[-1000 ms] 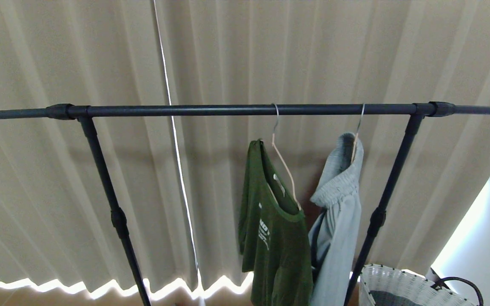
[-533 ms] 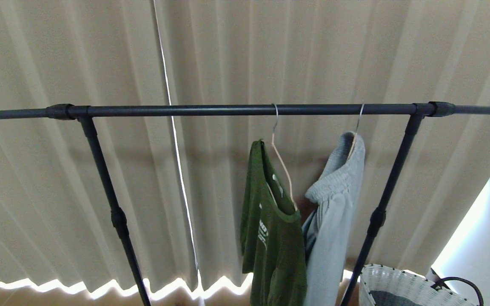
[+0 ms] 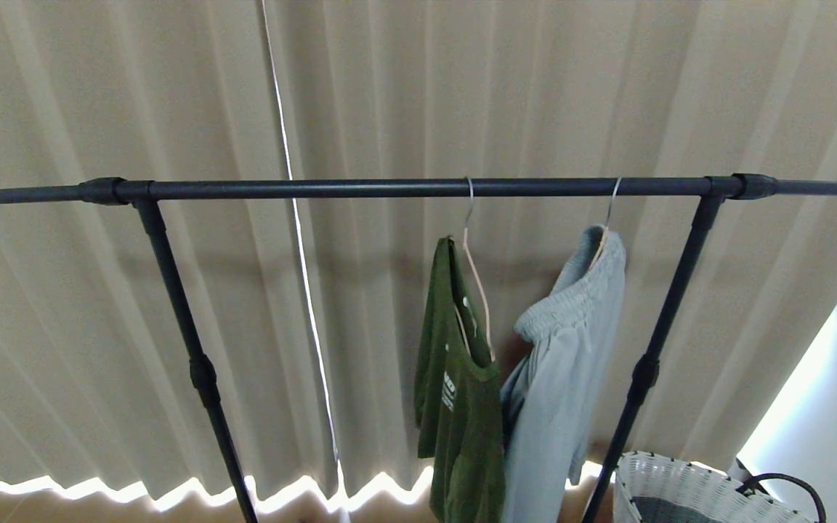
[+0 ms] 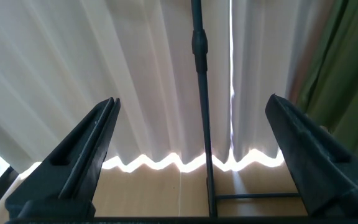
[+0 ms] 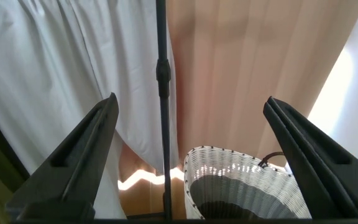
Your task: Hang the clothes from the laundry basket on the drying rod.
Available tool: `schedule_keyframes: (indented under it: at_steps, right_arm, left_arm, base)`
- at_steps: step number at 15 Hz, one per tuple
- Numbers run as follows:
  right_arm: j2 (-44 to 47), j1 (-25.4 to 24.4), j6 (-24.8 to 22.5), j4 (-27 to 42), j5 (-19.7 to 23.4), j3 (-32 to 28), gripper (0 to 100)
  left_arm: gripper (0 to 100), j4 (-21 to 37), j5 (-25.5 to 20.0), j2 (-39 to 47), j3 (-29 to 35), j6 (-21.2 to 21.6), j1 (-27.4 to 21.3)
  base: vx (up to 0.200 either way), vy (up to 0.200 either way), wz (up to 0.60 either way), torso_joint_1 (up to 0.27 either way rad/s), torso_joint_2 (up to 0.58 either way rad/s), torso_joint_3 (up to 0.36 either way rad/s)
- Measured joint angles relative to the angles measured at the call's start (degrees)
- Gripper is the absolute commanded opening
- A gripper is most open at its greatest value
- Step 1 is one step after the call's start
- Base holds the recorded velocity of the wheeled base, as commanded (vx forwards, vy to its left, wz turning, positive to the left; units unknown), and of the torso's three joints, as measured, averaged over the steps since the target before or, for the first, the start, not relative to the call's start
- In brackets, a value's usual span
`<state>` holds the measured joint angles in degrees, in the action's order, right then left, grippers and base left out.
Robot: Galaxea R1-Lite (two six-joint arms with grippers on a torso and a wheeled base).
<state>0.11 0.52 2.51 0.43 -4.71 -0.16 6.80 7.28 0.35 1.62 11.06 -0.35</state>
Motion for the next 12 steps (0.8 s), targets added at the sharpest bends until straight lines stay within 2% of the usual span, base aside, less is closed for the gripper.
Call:
schedule_keyframes:
  at_steps: [12]
  right_arm:
    - [0.0, 0.0, -0.2, 0.0, 0.2, 0.0, 100]
  left_arm:
    - [100, 0.0, 0.0, 0.0, 0.0, 0.0, 0.0]
  base:
    - [0.0, 0.0, 0.0, 0.0, 0.0, 0.0]
